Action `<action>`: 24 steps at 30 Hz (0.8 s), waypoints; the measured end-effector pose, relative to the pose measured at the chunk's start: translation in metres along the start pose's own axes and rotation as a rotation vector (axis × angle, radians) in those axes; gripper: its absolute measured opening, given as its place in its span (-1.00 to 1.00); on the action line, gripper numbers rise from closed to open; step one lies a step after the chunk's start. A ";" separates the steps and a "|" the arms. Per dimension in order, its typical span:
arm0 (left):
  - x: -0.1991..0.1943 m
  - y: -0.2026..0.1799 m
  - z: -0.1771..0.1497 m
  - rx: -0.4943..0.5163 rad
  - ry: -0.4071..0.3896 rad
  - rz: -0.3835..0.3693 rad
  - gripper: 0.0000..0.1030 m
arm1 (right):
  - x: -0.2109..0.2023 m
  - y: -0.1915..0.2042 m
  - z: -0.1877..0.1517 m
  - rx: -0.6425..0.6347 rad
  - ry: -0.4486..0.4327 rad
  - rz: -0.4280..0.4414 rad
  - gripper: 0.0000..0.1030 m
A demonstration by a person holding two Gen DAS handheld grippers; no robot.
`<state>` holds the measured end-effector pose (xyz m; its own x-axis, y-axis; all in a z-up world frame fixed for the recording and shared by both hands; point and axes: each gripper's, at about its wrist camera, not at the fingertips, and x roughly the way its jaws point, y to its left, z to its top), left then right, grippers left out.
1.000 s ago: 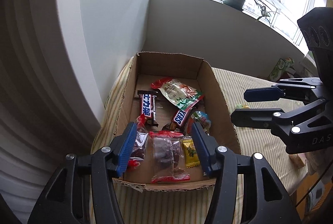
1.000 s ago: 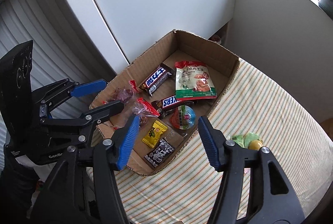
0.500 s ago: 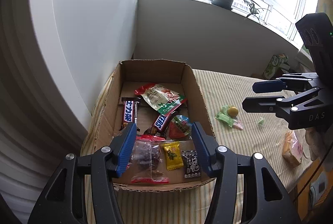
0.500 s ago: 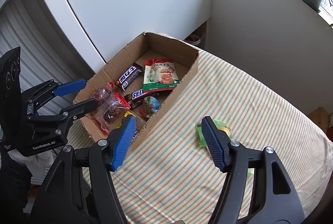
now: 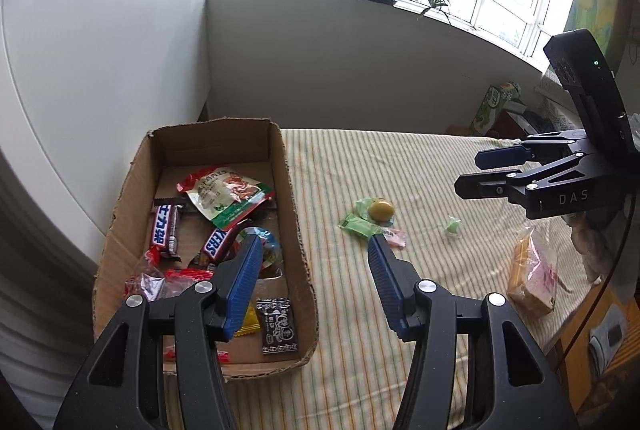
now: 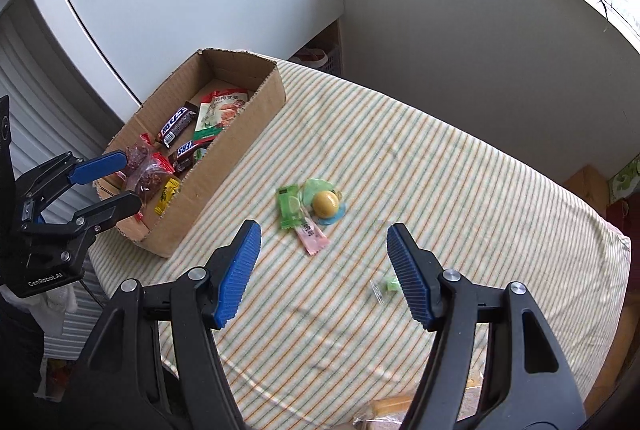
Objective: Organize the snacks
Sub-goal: 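Open both grippers into the box and withdraw them over the table, then move the left gripper to the green wrapped candy while the right gripper approaches the small green packet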
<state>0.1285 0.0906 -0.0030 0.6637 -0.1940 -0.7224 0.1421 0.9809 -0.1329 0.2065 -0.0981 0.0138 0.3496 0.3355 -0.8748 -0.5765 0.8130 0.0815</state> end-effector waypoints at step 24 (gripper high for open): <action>0.083 -0.069 -0.010 -0.042 0.172 -0.099 0.00 | 0.060 -0.075 -0.056 0.203 0.159 0.094 -0.07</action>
<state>0.1666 0.0065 -0.0606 0.5120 -0.2876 -0.8094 0.1668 0.9576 -0.2348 0.2297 -0.1655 -0.0716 0.1715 0.3482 -0.9216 -0.4354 0.8659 0.2461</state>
